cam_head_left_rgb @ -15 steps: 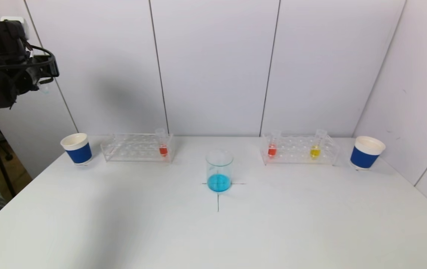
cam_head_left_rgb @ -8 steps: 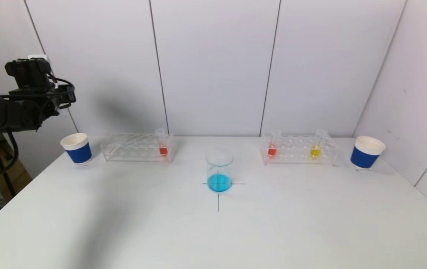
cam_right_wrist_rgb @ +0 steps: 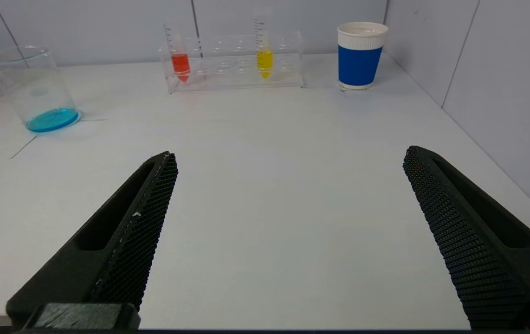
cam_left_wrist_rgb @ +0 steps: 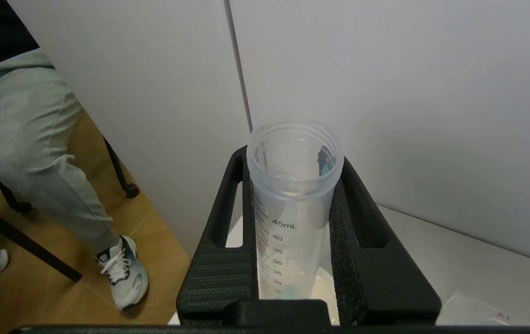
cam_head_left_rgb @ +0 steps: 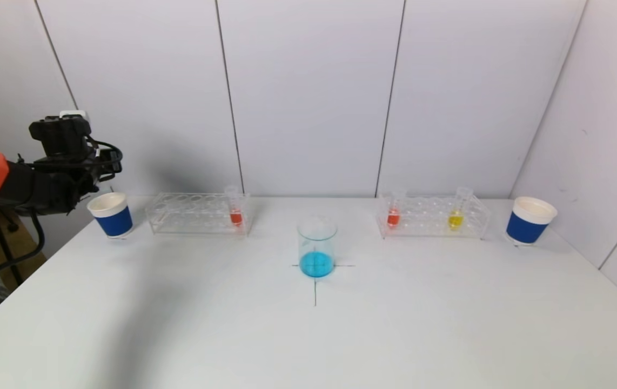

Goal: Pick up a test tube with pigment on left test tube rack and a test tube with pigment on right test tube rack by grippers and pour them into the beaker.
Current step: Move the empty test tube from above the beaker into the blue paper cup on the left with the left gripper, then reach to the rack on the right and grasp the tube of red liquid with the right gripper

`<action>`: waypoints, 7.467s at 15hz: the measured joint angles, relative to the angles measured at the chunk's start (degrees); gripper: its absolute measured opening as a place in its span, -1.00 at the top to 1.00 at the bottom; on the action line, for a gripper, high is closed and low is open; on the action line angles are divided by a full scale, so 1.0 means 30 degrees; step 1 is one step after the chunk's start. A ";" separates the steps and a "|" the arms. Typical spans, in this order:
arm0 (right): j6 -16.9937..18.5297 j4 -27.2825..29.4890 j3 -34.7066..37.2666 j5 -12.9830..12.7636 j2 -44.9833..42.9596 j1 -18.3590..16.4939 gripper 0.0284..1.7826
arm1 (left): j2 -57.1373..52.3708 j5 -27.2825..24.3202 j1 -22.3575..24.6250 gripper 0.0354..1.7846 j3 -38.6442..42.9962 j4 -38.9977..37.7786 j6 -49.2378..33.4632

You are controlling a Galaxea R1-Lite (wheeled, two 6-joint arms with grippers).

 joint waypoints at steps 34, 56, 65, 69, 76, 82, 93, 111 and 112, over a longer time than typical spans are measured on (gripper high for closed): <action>-0.0004 -0.0008 0.0000 0.0000 0.0000 0.0000 -0.99 | 0.0337 -0.0386 0.0232 -0.31 0.4234 -0.3653 -0.0223; -0.0004 0.0000 0.0000 0.0000 0.0000 0.0000 -0.99 | -2.0106 -0.1150 -0.2666 -0.98 1.5571 0.2397 0.0057; -0.0004 0.0000 0.0000 0.0000 0.0000 0.0000 -0.99 | -3.1984 -0.1479 -0.2857 -0.98 2.1260 0.7327 0.1690; -0.0012 -0.0008 0.0000 -0.0004 0.0000 0.0000 -0.99 | -3.6560 -0.2272 -0.2930 -0.98 2.3300 1.1496 0.1459; -0.0004 -0.0008 0.0000 0.0000 0.0000 0.0000 -0.99 | -4.0428 -0.3751 -0.3637 -0.98 2.5348 1.3617 0.1219; -0.0020 0.0000 0.0000 -0.0004 0.0000 0.0000 -0.99 | -4.2622 -0.5356 -0.3840 -0.98 2.7360 1.5096 0.0305; -0.0012 0.0000 0.0000 -0.0004 0.0000 0.0000 -0.99 | -4.2761 -0.5270 -0.3852 -0.98 2.7730 1.4783 -0.0992; -0.0028 -0.0037 0.0000 0.0024 0.0000 0.0000 -0.99 | -4.2761 -0.5270 -0.3868 -0.98 2.8839 1.1918 -0.0992; -0.0028 -0.0037 0.0000 0.0024 0.0000 0.0000 -0.99 | -4.2761 -0.5262 -0.3877 -0.98 2.8839 1.1918 -0.0992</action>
